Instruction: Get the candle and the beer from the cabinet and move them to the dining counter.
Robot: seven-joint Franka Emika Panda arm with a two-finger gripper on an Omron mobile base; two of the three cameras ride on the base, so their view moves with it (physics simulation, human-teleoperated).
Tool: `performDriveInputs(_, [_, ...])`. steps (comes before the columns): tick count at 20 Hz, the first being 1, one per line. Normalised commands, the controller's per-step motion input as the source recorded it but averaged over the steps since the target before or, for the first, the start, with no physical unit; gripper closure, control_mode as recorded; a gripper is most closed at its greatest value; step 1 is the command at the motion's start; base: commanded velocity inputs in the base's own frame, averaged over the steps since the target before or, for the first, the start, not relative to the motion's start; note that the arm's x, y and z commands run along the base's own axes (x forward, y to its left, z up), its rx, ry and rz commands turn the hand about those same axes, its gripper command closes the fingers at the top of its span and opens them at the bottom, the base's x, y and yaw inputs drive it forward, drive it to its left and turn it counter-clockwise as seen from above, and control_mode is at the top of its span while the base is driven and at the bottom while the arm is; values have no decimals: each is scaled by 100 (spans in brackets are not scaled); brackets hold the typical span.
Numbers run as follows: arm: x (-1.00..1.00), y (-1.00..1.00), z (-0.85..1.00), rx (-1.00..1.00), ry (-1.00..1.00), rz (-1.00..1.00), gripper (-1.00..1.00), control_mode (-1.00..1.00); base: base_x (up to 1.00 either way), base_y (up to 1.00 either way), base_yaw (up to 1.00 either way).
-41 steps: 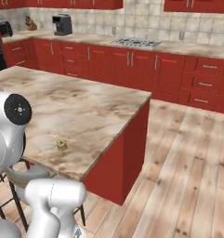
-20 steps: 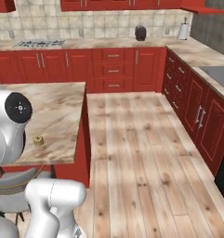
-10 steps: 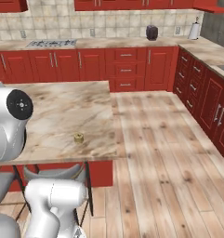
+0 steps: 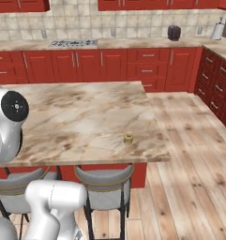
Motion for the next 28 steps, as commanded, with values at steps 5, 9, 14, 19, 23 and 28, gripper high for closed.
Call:
performDriveInputs(5, [0,0,0,0,0,0,100,100,23,42,40])
performDriveInputs(9, [0,0,0,0,0,0,100,100,19,10,27])
performDriveInputs(14, [0,0,0,0,0,0,100,100,18,0,20])
performDriveInputs(19, [38,0,-15,0,0,6,100,-100,0,0,0])
performDriveInputs(23, [70,-22,-33,2,0,5,100,-100,0,0,0])
performDriveInputs(28, [67,-47,-43,5,0,5,100,-100,0,0,0])
